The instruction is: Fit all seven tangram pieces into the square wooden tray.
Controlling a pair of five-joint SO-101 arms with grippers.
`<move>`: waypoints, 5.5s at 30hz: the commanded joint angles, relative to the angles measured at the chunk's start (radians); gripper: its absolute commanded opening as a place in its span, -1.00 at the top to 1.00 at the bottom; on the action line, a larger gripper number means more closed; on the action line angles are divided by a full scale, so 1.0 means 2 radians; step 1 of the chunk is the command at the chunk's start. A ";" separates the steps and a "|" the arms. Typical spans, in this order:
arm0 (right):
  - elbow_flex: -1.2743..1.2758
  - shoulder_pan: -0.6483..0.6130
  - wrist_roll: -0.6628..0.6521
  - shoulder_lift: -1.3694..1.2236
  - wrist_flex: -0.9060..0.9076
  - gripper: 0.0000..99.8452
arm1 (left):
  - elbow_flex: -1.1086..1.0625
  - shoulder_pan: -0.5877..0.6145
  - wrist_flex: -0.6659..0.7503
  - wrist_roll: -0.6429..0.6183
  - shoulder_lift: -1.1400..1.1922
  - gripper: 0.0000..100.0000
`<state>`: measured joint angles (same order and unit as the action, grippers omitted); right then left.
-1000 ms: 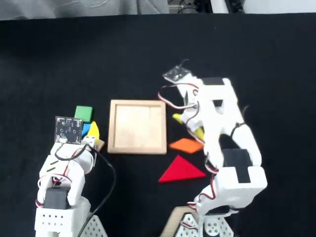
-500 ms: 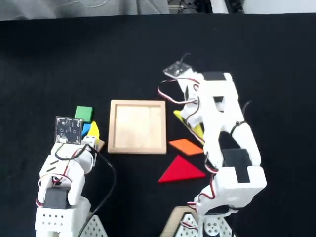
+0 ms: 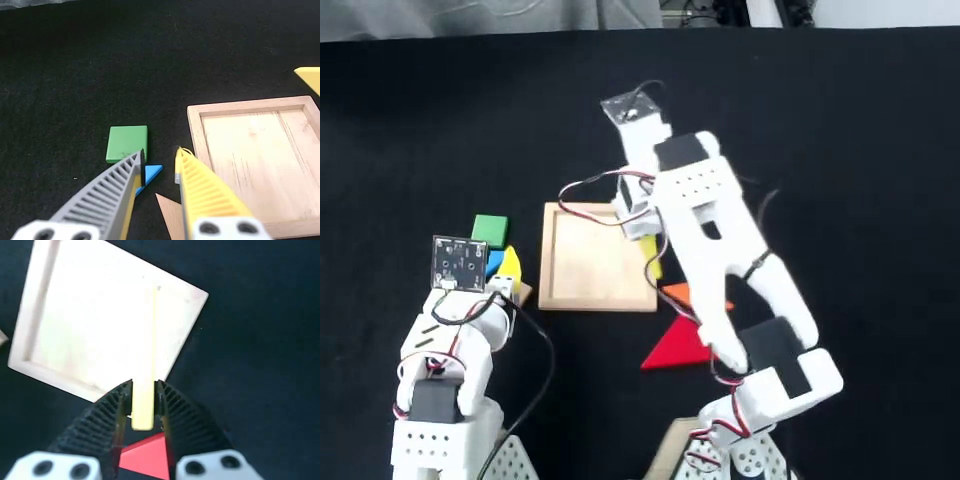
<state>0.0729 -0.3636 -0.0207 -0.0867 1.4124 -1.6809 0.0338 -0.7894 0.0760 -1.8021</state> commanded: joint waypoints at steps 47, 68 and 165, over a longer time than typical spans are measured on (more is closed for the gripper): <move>-0.372 -0.150 0.337 -0.333 0.076 0.98 | 0.001 0.131 0.001 -0.084 -0.003 0.77; -0.474 -0.151 0.337 -0.395 0.152 0.44 | 0.002 0.120 -0.002 -0.081 -0.003 0.77; 0.172 -0.015 0.138 0.060 -0.167 0.47 | -0.001 0.097 0.003 -0.079 -0.003 0.77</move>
<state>0.4519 -0.3790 0.1772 0.0407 1.0856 -1.6809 0.2440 -0.7894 -0.0867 -1.8021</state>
